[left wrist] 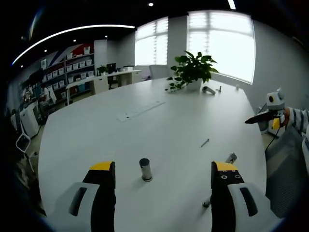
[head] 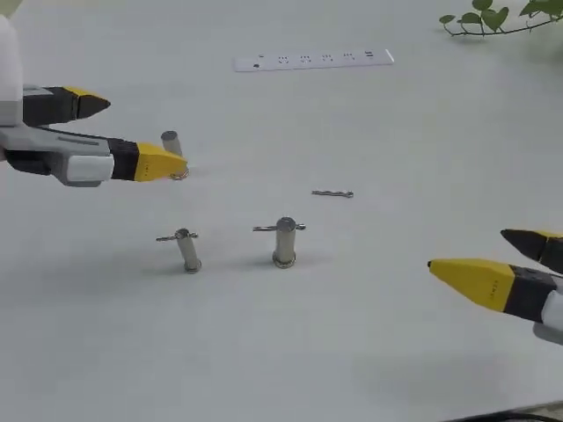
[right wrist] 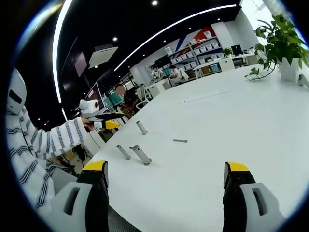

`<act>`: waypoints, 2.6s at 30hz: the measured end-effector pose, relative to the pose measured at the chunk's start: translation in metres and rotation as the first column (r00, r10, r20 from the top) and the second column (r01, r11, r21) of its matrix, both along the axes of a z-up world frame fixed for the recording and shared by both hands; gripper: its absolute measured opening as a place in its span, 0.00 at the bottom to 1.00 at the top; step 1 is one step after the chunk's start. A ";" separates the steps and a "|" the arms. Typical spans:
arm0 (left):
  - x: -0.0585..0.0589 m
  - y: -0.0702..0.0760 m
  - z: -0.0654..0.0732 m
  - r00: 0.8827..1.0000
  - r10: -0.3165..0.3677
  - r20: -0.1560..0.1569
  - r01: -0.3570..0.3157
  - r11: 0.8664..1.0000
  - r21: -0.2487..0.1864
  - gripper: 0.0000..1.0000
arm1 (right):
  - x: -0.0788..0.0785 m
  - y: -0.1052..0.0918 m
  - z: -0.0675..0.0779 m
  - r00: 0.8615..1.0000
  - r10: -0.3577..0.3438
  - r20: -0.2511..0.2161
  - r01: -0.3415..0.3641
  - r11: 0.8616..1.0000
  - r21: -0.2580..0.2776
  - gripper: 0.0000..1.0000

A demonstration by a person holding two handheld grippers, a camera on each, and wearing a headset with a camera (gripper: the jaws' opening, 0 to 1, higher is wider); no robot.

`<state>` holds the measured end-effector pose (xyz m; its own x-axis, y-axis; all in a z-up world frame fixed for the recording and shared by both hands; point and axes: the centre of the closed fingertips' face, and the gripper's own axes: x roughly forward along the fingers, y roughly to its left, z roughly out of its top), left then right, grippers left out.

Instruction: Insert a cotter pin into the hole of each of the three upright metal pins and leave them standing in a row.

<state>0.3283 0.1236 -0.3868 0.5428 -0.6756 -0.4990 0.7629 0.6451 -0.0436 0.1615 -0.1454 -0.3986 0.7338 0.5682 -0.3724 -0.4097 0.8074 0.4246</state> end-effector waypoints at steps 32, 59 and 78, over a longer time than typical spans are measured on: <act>0.034 -0.020 -0.060 0.999 0.031 -0.007 -0.030 0.992 0.121 0.19 | -0.003 0.003 -0.017 0.998 0.006 -0.061 -0.008 0.999 -0.038 0.98; 0.056 -0.011 -0.074 0.994 0.105 -0.011 -0.103 0.988 0.114 0.10 | -0.005 0.002 -0.021 0.997 0.000 -0.076 -0.003 0.999 -0.039 0.98; 0.014 0.013 -0.003 0.991 0.122 0.056 -0.126 0.990 0.068 0.09 | -0.004 0.008 -0.011 0.999 0.034 -0.038 -0.035 0.999 -0.032 0.98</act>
